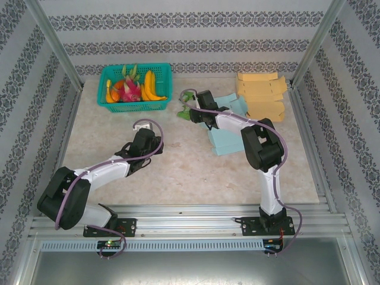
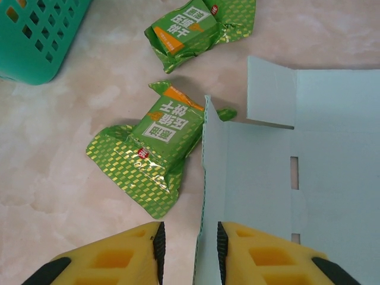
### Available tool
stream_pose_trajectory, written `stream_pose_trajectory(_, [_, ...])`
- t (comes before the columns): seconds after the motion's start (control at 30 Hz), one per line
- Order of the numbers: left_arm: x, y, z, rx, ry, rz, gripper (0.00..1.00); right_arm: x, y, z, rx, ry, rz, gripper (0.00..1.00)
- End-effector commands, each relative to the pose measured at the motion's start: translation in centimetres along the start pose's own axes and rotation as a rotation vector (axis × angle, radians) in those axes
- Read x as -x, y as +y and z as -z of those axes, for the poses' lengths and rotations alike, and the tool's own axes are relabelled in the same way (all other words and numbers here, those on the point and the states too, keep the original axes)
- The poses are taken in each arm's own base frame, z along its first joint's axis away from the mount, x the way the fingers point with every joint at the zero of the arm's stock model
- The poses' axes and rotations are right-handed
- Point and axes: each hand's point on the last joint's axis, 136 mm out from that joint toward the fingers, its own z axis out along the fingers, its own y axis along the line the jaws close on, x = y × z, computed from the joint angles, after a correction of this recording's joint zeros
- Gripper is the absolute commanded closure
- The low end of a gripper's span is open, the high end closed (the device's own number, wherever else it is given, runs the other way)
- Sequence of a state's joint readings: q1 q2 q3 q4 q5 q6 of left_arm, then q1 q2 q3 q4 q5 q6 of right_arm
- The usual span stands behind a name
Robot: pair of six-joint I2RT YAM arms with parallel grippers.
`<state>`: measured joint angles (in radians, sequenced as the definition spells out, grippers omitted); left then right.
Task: Fold the paper box
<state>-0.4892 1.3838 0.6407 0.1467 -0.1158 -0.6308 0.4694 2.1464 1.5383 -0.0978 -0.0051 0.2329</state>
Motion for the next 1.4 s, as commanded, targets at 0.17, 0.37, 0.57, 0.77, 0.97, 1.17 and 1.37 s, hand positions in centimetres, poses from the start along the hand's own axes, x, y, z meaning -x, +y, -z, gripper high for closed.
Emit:
stream_pose_trajectory(0.17, [-0.1,-0.5,0.9,-0.052,-0.013,0.044,0.68,-0.2,-0.1,-1.1,-0.018,0.066,-0.001,0.87])
stream_pose_trajectory(0.37, [0.0,-1.2,1.6,-0.09,-0.005,0.076,0.68,0.8,0.0,2.3,-0.033,-0.016,0.043,1.0])
stream_pose_trajectory(0.57, [0.4,-3.4,2.4,-0.183,0.021,0.156,0.66,0.0,0.4,9.7,-0.072,-0.148,0.053,1.0])
stream_pose_trajectory(0.77, [0.2,-5.9,3.4,-0.274,0.037,0.238,0.65,-3.5,4.4,16.0,0.038,-0.314,0.044,1.0])
stream_pose_trajectory(0.97, [0.3,-2.8,5.7,-0.183,-0.046,0.302,0.64,-7.3,10.5,17.0,0.136,-0.349,0.066,0.99])
stream_pose_trajectory(1.17, [-1.5,0.6,7.1,-0.11,-0.064,0.371,0.58,-8.6,13.8,16.6,0.262,-0.364,0.002,0.58])
stream_pose_trajectory(1.37, [-3.2,0.0,7.0,-0.098,-0.01,0.422,0.46,-9.5,10.4,19.6,0.16,-0.363,0.006,0.55])
